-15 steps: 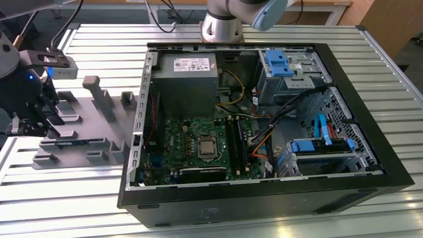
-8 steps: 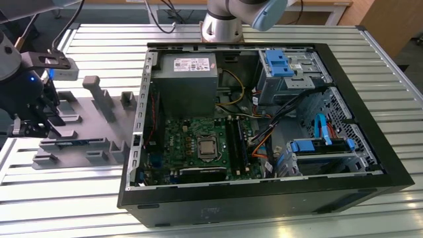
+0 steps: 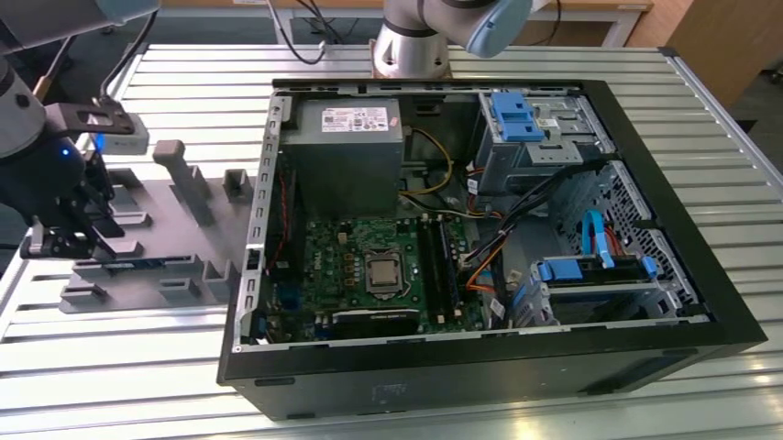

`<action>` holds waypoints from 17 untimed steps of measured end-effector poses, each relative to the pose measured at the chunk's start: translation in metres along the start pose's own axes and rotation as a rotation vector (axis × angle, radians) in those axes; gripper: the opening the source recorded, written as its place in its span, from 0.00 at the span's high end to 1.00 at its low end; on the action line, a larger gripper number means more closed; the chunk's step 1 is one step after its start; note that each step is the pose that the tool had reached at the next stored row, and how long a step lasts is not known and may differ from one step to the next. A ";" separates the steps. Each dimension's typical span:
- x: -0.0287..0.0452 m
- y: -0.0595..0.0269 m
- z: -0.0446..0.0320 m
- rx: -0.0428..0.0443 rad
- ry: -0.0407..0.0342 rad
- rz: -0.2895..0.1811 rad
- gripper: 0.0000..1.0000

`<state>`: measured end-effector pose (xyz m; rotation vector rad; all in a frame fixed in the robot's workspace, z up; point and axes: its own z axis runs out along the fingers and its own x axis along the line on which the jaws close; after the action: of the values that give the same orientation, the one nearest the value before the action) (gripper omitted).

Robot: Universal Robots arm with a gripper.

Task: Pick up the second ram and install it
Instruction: 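Pick up the second ram and move it above second insertion slot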

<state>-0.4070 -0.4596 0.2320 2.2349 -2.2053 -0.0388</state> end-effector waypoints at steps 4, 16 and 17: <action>0.0000 -0.0001 0.0037 0.0000 0.0000 0.000 0.62; 0.0003 -0.0004 0.0193 0.0000 0.0001 0.000 0.62; 0.0003 -0.0004 0.0206 0.0000 0.0001 0.000 0.62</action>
<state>-0.4070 -0.4596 0.2114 2.2349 -2.2052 -0.0387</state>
